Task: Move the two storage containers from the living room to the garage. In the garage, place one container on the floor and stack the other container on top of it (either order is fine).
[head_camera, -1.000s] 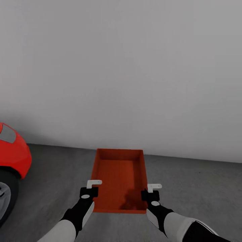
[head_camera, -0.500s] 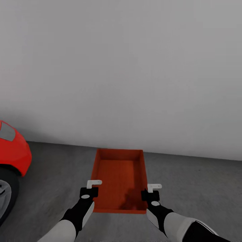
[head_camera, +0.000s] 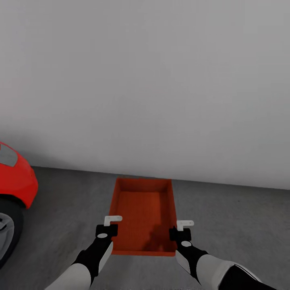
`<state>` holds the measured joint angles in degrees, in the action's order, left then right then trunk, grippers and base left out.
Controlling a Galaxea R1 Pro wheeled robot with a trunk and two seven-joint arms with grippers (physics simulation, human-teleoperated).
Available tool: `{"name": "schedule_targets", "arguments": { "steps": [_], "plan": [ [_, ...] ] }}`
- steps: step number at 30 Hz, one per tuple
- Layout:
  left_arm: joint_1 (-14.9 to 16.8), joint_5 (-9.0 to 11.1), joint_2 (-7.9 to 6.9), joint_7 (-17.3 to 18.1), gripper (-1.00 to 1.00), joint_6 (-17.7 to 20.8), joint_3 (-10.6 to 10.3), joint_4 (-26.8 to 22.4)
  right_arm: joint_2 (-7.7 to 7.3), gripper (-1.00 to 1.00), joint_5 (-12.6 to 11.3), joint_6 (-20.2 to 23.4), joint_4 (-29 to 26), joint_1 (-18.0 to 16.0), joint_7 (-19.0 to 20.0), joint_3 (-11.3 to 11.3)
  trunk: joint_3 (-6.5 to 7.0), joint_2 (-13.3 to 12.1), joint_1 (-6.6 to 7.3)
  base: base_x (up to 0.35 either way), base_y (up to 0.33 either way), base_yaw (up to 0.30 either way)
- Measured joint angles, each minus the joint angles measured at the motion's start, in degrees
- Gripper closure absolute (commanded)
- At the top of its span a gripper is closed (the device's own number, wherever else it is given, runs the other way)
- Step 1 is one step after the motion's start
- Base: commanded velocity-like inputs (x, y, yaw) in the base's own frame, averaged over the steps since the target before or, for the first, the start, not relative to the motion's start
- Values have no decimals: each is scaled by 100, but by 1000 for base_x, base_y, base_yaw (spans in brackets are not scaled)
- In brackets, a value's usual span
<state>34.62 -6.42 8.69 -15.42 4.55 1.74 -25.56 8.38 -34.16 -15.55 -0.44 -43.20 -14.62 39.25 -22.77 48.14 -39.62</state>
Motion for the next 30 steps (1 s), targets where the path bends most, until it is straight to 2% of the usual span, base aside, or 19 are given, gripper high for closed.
{"name": "schedule_targets", "arguments": {
  "steps": [30],
  "plan": [
    [0, 5, 0, 0, 100, 0, 0, 5, 0, 100, 4, 8, 0, -1, -1, 1, -277, 0, 0, 0, 0, 0]
  ]
}}
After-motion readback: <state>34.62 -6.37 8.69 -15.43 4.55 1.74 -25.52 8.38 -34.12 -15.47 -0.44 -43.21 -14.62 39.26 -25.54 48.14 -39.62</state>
